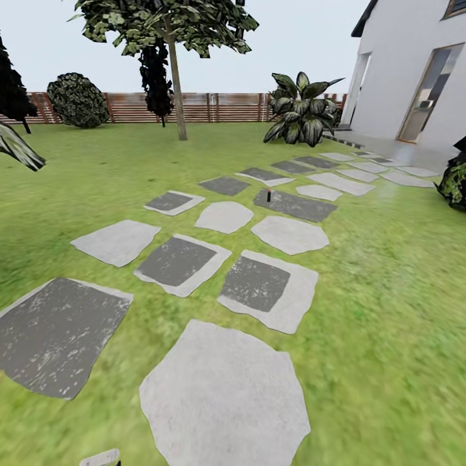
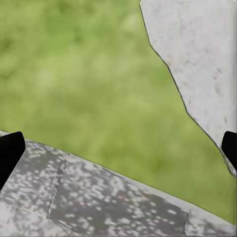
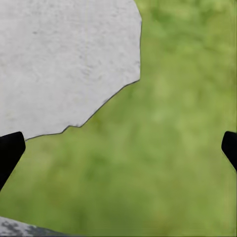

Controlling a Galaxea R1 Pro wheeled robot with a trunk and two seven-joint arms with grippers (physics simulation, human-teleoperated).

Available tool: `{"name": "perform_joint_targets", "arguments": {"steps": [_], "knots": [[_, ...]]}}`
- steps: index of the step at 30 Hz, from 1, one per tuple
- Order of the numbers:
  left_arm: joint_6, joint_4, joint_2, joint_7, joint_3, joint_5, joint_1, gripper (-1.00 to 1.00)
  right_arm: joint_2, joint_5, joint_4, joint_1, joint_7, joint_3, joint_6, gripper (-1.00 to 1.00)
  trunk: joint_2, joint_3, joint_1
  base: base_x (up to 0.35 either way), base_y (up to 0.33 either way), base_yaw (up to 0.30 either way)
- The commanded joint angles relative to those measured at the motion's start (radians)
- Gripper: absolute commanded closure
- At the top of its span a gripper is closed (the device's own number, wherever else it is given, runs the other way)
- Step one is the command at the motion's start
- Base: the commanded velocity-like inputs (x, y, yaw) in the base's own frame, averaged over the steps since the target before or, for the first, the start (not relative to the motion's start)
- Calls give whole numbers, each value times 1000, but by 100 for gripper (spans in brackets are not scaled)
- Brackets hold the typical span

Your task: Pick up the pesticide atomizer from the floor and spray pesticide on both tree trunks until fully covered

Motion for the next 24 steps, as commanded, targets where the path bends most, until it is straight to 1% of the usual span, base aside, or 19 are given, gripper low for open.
{"name": "perform_joint_targets", "arguments": {"steps": [1,24], "knots": [[-3,1,0,1,-4,10,-1,-100,1,4,0,-1,8,-7,-3,-100,0,-1,0,339,0,0],[-3,1,0,1,-4,10,-1,-100,1,4,0,-1,8,-8,-3,-100,0,-1,0,339,0,0]]}}
